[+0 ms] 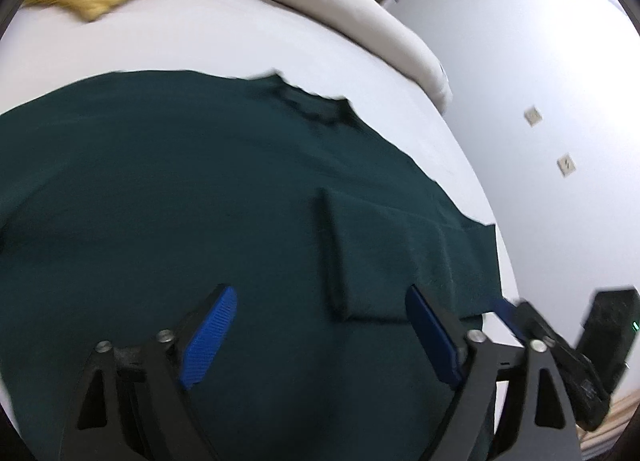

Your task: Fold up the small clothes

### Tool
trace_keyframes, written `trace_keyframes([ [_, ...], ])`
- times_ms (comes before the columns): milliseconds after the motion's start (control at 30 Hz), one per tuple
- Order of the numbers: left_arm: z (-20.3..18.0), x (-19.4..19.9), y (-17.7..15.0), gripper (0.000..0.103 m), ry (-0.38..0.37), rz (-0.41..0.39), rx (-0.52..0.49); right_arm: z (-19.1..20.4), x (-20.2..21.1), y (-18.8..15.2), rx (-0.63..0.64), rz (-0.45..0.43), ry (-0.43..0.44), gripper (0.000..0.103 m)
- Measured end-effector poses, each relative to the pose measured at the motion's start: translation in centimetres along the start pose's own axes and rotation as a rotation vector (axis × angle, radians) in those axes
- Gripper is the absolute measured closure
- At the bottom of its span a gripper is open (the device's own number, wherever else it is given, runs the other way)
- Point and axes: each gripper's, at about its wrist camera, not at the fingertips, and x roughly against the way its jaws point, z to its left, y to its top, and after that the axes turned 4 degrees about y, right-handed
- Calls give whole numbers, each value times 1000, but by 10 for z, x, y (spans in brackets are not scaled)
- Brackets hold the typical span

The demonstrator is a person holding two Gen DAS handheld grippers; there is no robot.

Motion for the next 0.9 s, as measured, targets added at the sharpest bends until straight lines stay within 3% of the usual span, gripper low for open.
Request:
trace_keyframes([
  [67, -13, -24, 9, 40, 23, 39, -31, -27, 23, 4, -40, -40, -28, 30],
  [167, -27, -45, 18, 49, 83, 43, -76, -76, 49, 5, -107, -83, -89, 30],
  [200, -31, -47, 21, 56, 108, 37, -96, -92, 55, 6, -135, -91, -106, 30],
  [233, -34, -48, 23, 75, 130, 37, -109, -101, 61, 0, -160, -96, -119, 30],
  [267, -34, -46, 25, 84, 142, 30, -107, -117, 63, 3, -189, -101, -134, 30],
  [333, -34, -38, 26, 93, 134, 14, -109, -136, 71, -2, -225, -115, -152, 30],
  [433, -36, -22, 27, 94, 131, -25, -141, -162, 78, -5, -257, -126, -159, 30],
  [633, -20, 22, 42, 94, 98, -162, -124, -173, 33, 30, -252, -87, -163, 30],
  [900, 53, 18, 55, 94, 178, -158, 4, -174, -24, 74, -249, -26, -192, 33],
])
